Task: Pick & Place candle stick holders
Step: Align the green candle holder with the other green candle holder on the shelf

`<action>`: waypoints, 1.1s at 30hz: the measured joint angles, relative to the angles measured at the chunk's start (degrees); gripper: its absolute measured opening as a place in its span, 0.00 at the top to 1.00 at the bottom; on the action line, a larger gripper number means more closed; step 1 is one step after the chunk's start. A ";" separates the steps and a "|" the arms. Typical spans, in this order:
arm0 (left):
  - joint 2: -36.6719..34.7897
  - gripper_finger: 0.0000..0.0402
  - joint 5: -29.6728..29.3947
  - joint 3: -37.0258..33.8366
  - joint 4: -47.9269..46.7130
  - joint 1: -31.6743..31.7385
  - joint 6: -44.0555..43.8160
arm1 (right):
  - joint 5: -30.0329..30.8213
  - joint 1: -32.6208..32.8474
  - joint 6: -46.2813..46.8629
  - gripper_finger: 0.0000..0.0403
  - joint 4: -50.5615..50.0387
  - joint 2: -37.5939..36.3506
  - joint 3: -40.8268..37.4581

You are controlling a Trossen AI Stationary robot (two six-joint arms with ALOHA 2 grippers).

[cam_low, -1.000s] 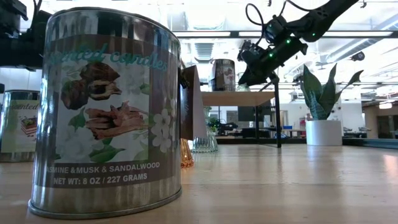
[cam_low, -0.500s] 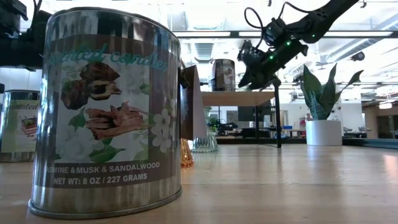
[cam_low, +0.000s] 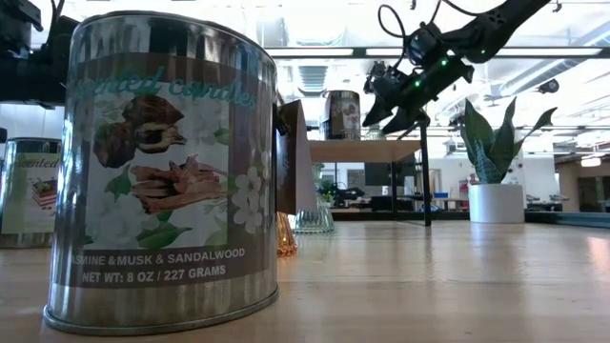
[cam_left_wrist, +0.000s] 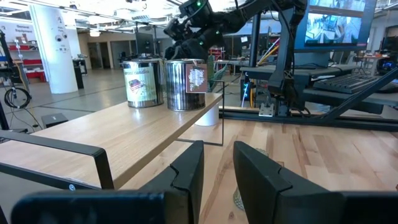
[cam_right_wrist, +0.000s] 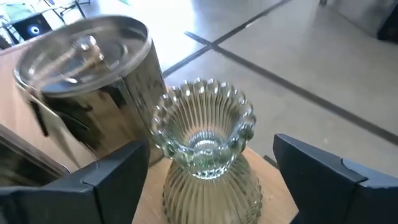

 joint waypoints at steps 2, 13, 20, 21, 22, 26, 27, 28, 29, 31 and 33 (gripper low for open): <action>0.01 0.77 -0.01 0.00 0.00 -0.01 0.00 | 0.00 0.00 -0.26 0.17 0.04 -0.85 0.00; 0.01 0.77 0.01 0.02 0.02 0.01 0.00 | -0.22 0.68 -0.63 0.16 0.07 -6.98 0.11; -0.01 0.77 -0.01 0.00 0.00 0.01 0.00 | -0.28 4.81 0.84 0.14 -3.79 -15.82 0.19; 0.00 0.77 0.00 0.01 0.00 0.01 0.02 | -0.28 5.67 0.81 0.13 -5.35 -17.39 0.20; -0.01 0.77 -0.01 0.02 0.00 0.00 0.00 | -0.28 6.54 0.83 0.13 -6.98 -19.05 0.20; -0.01 0.77 -0.01 0.01 0.01 0.01 0.01 | -0.22 10.78 1.05 0.12 -13.00 -25.55 0.21; 0.00 0.77 0.00 0.02 0.02 0.01 0.02 | -0.14 12.26 1.06 0.12 -14.51 -27.05 0.23; 0.00 0.77 0.01 0.02 0.00 0.00 0.01 | 0.51 14.00 1.25 0.12 -16.11 -28.36 0.24; -0.01 0.77 -0.01 0.01 0.02 0.01 0.00 | 2.00 16.04 2.02 0.12 -17.81 -29.44 0.26; 0.01 0.77 -0.01 0.01 0.01 0.00 0.01 | 6.63 21.01 4.88 0.12 -21.19 -30.91 0.26; -0.01 0.77 0.01 0.02 0.02 -0.01 0.00 | 12.48 26.82 8.63 0.12 -23.56 -31.54 0.26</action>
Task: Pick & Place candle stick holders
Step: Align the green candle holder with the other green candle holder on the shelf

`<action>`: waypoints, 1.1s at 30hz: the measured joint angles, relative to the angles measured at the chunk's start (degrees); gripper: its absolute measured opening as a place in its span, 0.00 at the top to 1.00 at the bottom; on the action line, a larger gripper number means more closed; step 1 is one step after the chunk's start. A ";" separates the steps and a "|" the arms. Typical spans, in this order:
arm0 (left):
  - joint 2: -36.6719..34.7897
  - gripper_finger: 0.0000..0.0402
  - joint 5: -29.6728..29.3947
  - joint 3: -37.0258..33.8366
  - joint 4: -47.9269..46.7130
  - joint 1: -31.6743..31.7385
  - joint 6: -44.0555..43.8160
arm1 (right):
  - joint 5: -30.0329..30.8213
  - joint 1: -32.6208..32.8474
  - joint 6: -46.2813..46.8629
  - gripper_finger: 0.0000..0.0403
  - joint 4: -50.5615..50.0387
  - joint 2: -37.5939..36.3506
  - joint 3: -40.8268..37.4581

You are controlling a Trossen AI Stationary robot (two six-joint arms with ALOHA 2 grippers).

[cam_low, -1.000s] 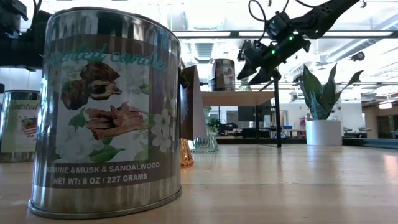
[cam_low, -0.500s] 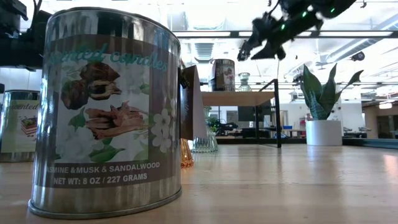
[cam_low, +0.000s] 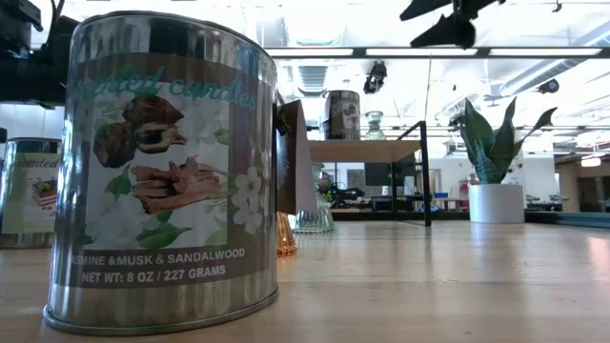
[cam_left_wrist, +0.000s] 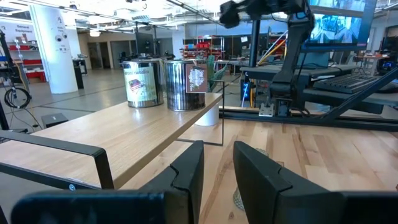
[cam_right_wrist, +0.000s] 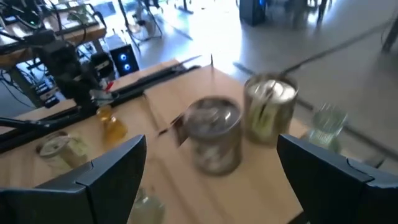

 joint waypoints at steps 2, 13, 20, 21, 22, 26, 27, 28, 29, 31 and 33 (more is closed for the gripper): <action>0.01 0.77 -0.01 -0.02 -0.01 0.02 0.01 | 7.04 6.39 2.85 0.12 -1.15 -0.02 0.00; 0.00 0.77 0.00 0.00 -0.02 0.02 0.00 | 39.54 34.50 7.35 0.16 3.35 6.95 -0.02; 0.00 0.77 0.00 -0.01 -0.01 0.00 0.01 | 41.42 37.24 16.95 0.22 3.11 16.66 -0.02; 0.00 0.77 -0.02 -0.02 0.00 0.00 0.01 | 41.42 37.24 17.76 0.23 3.17 17.99 -0.02; 0.01 0.77 0.00 -0.02 -0.02 0.00 0.01 | 41.42 37.22 18.43 0.24 3.17 19.35 -0.02; 0.00 0.77 -0.02 -0.01 -0.01 0.02 0.00 | 41.46 36.94 19.67 0.26 3.44 25.02 -0.14; 0.00 0.77 0.00 -0.02 -0.02 0.00 0.02 | 41.50 36.89 19.68 0.26 3.61 26.47 -0.27; 0.02 0.77 -0.02 0.00 -0.02 0.02 0.02 | 41.50 36.83 19.68 0.27 3.80 27.87 -0.42; 0.02 0.77 -0.01 -0.02 0.00 0.00 0.01 | 41.51 36.81 19.81 0.27 4.14 29.33 -0.57; 0.00 0.77 0.00 0.00 -0.02 0.00 0.02 | 41.46 36.83 20.78 0.27 4.33 31.92 -0.87; 0.01 0.77 -0.02 0.00 0.00 0.01 0.01 | 41.43 36.83 22.51 0.26 5.60 34.39 -1.14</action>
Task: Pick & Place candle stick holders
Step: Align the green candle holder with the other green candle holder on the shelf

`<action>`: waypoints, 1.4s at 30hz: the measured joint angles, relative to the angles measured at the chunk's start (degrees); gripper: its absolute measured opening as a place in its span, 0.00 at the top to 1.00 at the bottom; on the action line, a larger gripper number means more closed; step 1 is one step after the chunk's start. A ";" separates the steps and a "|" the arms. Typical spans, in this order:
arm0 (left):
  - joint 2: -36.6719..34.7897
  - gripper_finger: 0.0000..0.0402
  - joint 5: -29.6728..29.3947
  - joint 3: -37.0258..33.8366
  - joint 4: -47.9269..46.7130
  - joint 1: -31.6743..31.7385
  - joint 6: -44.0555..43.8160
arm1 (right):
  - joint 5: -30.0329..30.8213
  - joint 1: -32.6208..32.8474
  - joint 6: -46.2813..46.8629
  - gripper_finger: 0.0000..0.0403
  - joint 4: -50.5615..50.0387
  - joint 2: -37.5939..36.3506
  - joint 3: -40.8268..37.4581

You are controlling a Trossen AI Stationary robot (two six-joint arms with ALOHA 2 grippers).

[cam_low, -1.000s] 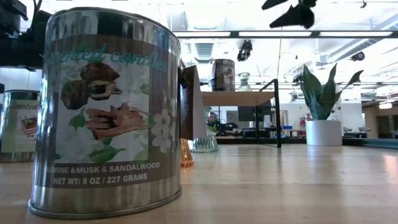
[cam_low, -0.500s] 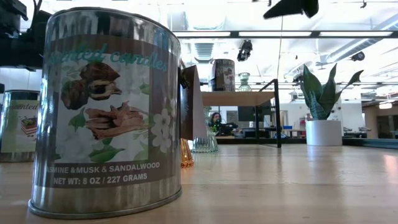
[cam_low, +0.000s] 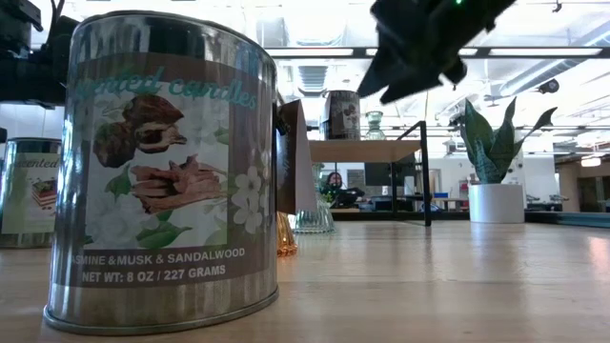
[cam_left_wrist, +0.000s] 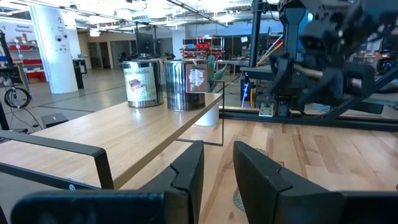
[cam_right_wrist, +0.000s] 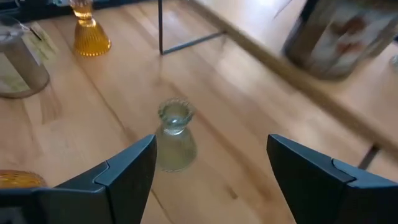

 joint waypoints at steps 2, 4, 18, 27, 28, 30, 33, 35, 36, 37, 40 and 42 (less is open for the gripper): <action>0.00 0.77 0.00 -0.01 -0.02 0.00 0.01 | -0.33 0.00 1.14 0.26 2.74 2.28 -0.74; 0.01 0.77 0.01 -0.01 -0.04 0.00 0.01 | -0.93 0.00 1.50 0.25 7.12 4.30 -1.70; 0.01 0.77 0.02 -0.01 -0.04 -0.01 0.01 | -6.72 -2.73 -3.07 0.24 30.16 15.27 -5.56; -0.01 0.77 0.00 -0.02 -0.12 -0.01 -0.01 | -10.00 -7.45 -3.42 0.27 37.65 19.00 -6.53; 0.01 0.77 0.02 -0.02 -0.13 -0.01 0.01 | -10.76 -7.96 -3.43 0.27 38.63 19.44 -6.52; -0.01 0.77 0.00 -0.02 -0.13 0.01 0.01 | -11.73 -8.90 -4.06 0.27 40.38 20.36 -6.62; -0.01 0.77 0.00 -0.02 -0.15 0.00 -0.01 | -12.88 -10.12 -6.06 0.27 42.96 21.56 -6.62; 0.01 0.77 0.01 -0.01 -0.17 0.00 0.00 | -13.45 -11.01 -6.59 0.27 45.01 22.43 -6.53; 0.01 0.77 0.02 -0.02 -0.15 -0.01 0.01 | -14.01 -11.63 -6.67 0.27 45.21 22.73 -6.56; 0.03 0.77 0.00 -0.02 -0.15 0.01 0.01 | -14.96 -12.23 -6.76 0.27 45.76 23.07 -6.60; 0.03 0.77 0.01 -0.02 -0.17 -0.01 -0.01 | -17.76 -13.87 -6.77 0.29 47.90 24.52 -6.58; 0.03 0.77 0.01 0.00 -0.17 -0.01 0.00 | -19.05 -14.67 -6.76 0.30 48.90 25.22 -6.58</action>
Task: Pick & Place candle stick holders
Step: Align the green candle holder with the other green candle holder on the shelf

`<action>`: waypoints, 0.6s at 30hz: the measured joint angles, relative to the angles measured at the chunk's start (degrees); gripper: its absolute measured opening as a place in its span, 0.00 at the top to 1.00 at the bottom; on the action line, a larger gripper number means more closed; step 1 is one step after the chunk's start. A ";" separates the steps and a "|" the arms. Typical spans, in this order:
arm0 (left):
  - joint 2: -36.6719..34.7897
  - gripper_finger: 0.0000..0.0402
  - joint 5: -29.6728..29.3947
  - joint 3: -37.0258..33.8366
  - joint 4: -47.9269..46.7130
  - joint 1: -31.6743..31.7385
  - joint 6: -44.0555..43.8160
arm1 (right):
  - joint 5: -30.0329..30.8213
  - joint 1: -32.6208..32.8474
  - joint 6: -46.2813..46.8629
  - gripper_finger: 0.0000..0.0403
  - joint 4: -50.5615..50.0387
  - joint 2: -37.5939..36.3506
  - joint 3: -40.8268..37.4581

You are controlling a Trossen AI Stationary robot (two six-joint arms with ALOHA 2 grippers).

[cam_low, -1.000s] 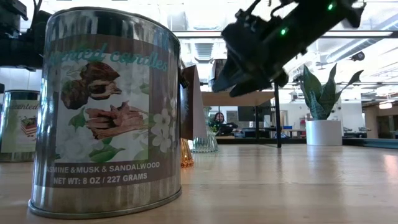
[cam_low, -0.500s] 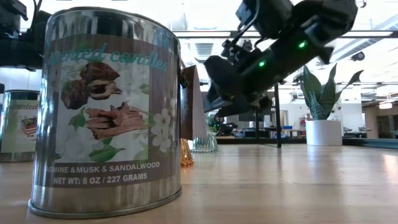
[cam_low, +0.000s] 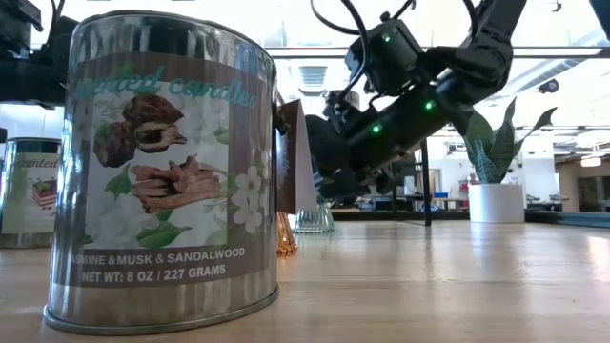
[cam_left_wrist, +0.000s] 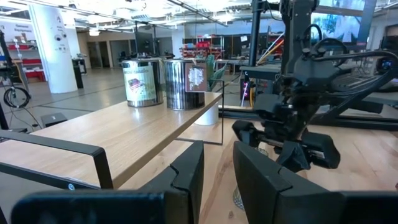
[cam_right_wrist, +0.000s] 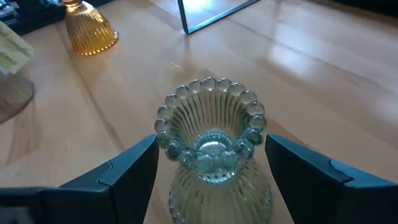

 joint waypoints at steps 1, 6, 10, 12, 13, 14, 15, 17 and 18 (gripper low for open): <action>0.00 0.77 -0.01 -0.01 0.00 0.01 -0.01 | -0.50 -0.33 0.08 0.31 0.24 0.23 0.00; 0.00 0.77 0.01 0.00 -0.02 0.00 0.01 | -0.87 -1.41 0.11 0.41 0.33 -0.26 0.02; 0.00 0.77 -0.01 -0.02 -0.02 0.00 -0.01 | -1.07 -1.83 -0.62 0.54 -0.69 -2.41 0.02; 0.00 0.77 -0.01 0.00 -0.02 0.02 0.00 | -1.17 -1.88 -0.57 0.61 -3.00 -4.08 0.00; 0.00 0.77 -0.01 0.00 -0.03 0.02 0.01 | -1.40 -1.91 -0.45 0.65 -4.61 -5.33 -0.03; 0.02 0.77 -0.01 -0.02 -0.04 0.00 0.01 | -1.44 -1.90 -0.43 0.68 -6.63 -6.92 -0.08; 0.02 0.77 -0.01 0.00 -0.04 0.02 -0.01 | -1.41 -1.88 -0.40 0.68 -8.12 -8.62 -0.09; 0.02 0.77 0.01 0.00 -0.04 0.00 0.01 | -1.41 -1.83 -0.41 0.68 -11.78 -12.84 -0.04; 0.06 0.77 -0.01 0.00 -0.04 0.01 -0.01 | -1.33 -1.83 -0.42 0.68 -13.83 -14.96 -0.04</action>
